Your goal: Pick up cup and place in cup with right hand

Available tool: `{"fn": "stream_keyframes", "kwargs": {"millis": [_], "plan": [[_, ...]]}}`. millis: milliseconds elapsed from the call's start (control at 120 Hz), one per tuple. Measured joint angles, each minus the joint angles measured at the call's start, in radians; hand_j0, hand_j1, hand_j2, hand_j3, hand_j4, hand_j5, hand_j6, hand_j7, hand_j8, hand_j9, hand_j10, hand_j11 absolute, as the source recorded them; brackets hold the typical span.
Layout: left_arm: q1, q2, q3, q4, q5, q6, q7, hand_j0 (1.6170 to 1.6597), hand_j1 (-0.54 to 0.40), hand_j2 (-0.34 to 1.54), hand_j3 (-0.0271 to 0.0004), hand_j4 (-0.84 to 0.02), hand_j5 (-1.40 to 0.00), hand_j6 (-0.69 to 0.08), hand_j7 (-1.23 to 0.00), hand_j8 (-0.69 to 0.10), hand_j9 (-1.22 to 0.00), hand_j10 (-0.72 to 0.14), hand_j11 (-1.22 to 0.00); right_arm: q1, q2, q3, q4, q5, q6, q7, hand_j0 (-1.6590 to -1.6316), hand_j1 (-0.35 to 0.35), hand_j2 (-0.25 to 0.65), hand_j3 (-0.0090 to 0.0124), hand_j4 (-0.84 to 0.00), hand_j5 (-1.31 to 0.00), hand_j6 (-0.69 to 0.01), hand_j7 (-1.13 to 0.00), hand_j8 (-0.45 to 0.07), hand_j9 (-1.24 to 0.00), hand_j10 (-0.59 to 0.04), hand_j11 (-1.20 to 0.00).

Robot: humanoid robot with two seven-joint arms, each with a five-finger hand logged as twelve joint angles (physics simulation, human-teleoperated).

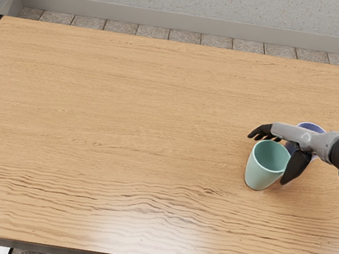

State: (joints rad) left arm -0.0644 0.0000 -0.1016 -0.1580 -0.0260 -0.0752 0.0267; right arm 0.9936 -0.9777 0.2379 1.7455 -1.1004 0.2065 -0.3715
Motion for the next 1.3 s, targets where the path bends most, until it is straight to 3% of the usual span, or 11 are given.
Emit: {"fn": "stream_keyframes", "kwargs": {"millis": [358,508,583,633,767,1000,1300], "plan": [[0.000,0.000,0.000,0.000,0.000,0.000,0.000,1.6581,0.336,0.00,-0.0001,-0.011,-0.01,-0.012,-0.01,-0.011,-0.01,-0.011,-0.01,-0.001,-0.008,0.005,0.000,0.001,0.019,0.000,-1.6579,0.040,-0.048,0.0000,-0.318,-0.41,-0.321,-0.41,-0.318,-0.41,-0.316,-0.41],[0.000,0.000,0.000,0.000,0.000,0.000,0.000,1.6581,0.335,0.00,-0.0001,-0.012,-0.01,-0.012,-0.01,-0.012,-0.01,-0.011,-0.01,-0.001,-0.009,0.011,0.000,0.007,0.043,0.001,-1.6579,0.087,-0.061,0.0000,-0.365,-0.47,-0.368,-0.47,-0.365,-0.47,-0.364,-0.47],[0.000,0.000,0.000,0.000,0.000,0.000,0.000,1.6581,0.335,0.00,-0.0001,-0.012,-0.01,-0.012,-0.01,-0.012,-0.01,-0.011,-0.01,0.000,-0.010,0.014,0.000,0.013,0.053,0.001,-1.6573,0.117,-0.059,-0.0009,-0.392,-0.50,-0.334,-0.50,-0.391,-0.50,-0.391,-0.50],[0.000,0.000,0.000,0.000,0.000,0.000,0.000,1.6581,0.335,0.00,-0.0002,-0.012,-0.01,-0.012,-0.01,-0.012,-0.01,-0.011,-0.01,0.000,-0.010,0.016,0.000,0.021,0.059,0.001,-1.6563,0.112,-0.069,-0.0014,-0.399,-0.51,-0.324,-0.52,-0.386,-0.51,-0.409,-0.51],[0.000,0.000,0.000,0.000,0.000,0.000,0.000,1.6581,0.336,0.00,-0.0001,-0.012,-0.01,-0.012,-0.01,-0.012,-0.01,-0.011,-0.01,0.002,-0.015,0.028,-0.001,0.056,0.090,0.002,-1.6559,0.135,-0.056,0.0003,-0.369,-0.55,-0.292,-0.55,-0.355,-0.55,-0.428,-0.55],[0.000,0.000,0.000,0.000,0.000,0.000,0.000,1.6581,0.336,0.00,-0.0001,-0.012,-0.01,-0.012,-0.01,-0.012,-0.01,-0.011,-0.01,0.019,-0.034,0.088,-0.014,0.148,0.170,0.001,-1.6551,0.148,-0.053,0.0000,-0.326,-0.60,-0.262,-0.58,-0.318,-0.60,-0.432,-0.60],[0.000,0.000,0.000,0.000,0.000,0.000,0.000,1.6581,0.336,0.00,0.0000,-0.012,-0.01,-0.012,-0.01,-0.011,-0.01,-0.011,-0.01,0.074,-0.065,0.169,-0.060,0.227,0.258,-0.006,-1.6569,0.174,-0.016,0.0005,-0.311,-0.60,-0.248,-0.59,-0.306,-0.60,-0.440,-0.60]]}}
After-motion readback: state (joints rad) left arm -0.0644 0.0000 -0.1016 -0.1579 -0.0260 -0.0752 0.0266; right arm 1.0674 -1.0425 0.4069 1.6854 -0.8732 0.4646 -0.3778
